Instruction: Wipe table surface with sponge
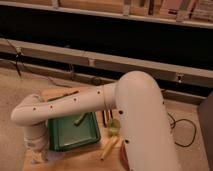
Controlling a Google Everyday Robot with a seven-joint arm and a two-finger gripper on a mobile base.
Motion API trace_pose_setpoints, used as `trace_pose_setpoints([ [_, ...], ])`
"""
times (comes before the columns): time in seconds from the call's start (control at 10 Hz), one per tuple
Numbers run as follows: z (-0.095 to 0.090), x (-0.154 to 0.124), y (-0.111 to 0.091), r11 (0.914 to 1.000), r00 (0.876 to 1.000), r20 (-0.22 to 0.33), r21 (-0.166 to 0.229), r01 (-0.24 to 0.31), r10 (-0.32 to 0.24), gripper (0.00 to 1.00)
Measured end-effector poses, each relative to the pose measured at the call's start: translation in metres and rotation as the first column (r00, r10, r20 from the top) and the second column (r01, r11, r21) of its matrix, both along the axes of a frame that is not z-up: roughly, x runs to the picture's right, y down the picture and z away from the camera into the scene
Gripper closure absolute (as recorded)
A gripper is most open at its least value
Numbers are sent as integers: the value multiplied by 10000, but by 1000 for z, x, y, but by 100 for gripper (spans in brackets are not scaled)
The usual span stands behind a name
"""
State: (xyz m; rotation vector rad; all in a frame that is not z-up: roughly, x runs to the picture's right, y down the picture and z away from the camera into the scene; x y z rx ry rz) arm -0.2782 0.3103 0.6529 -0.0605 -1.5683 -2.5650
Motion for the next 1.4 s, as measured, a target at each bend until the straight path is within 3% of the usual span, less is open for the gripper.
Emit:
trace_pose_setpoints([
  [0.4, 17, 1, 22, 9970, 9997, -204, -775, 77, -93, 98],
  [0.7, 25, 2, 33, 9935, 9990, -387, -1124, 164, -209, 98],
  [0.9, 33, 9, 40, 9920, 9961, -845, -1251, 154, -261, 98],
  [1.1, 38, 14, 45, 9935, 9883, -1410, -1054, 434, -582, 98],
  [1.4, 42, 26, 47, 9936, 9638, -2417, -361, 1072, -1127, 98],
])
